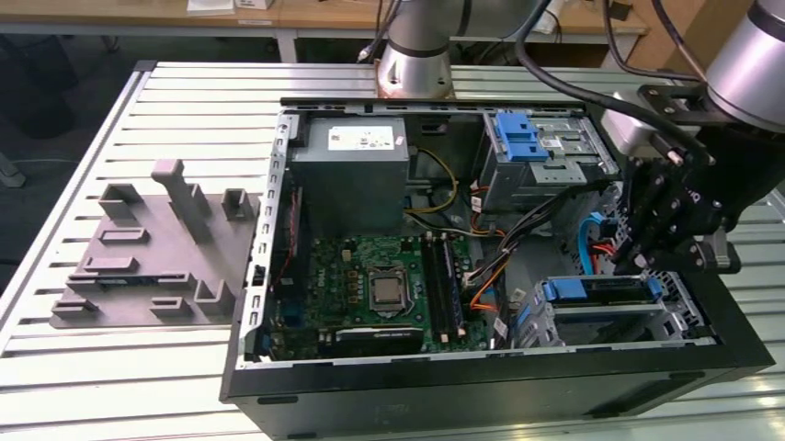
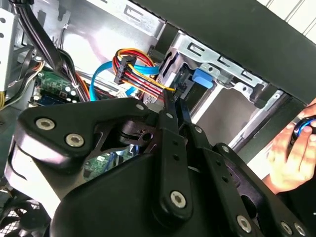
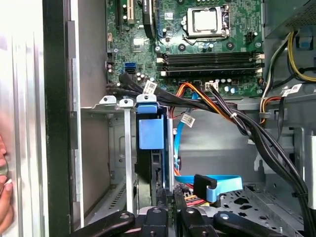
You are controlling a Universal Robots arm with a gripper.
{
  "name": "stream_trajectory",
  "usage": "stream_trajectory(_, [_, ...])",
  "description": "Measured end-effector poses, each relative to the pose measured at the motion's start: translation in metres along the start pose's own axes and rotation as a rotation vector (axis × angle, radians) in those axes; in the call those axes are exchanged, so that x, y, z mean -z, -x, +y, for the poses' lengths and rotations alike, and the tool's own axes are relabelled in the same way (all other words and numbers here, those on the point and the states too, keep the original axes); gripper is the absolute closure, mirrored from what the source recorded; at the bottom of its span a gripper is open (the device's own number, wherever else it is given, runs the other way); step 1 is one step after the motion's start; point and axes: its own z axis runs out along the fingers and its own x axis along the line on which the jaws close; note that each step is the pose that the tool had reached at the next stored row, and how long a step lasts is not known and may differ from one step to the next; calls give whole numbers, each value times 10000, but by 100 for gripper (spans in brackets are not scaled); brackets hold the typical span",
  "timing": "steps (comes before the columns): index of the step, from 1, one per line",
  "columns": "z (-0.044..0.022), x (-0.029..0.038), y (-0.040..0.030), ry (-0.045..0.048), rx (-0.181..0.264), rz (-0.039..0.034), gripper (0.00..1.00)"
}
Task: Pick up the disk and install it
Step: 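Insert the first disk wire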
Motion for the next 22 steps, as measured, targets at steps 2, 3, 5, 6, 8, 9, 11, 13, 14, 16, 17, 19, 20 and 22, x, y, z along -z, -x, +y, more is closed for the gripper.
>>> stream_trajectory(2, [-2, -15, -28, 3, -30, -6, 84])
stream_trajectory(3, [-3, -21, -44, 3, -40, -8, 84])
stream_trajectory(5, [4, -31, -65, 4, -47, -9, 84])
stream_trajectory(6, [8, -37, -66, 4, -48, -14, 84])
stream_trajectory(8, [10, -41, -66, 4, -46, -16, 84])
stream_trajectory(9, [10, -44, -66, 4, -46, -23, 84])
stream_trajectory(11, [10, -49, -66, 5, -47, -40, 84])
stream_trajectory(13, [11, -53, -66, 6, -48, -50, 84])
stream_trajectory(14, [11, -55, -66, 7, -49, -58, 84])
stream_trajectory(16, [11, -57, -66, 7, -51, -73, 84])
stream_trajectory(17, [11, -57, -67, 8, -53, -74, 84])
stream_trajectory(19, [11, -58, -71, 8, -54, -76, 84])
stream_trajectory(20, [11, -58, -71, 8, -54, -77, 84])
stream_trajectory(22, [13, -50, -72, 8, -54, -77, 84])
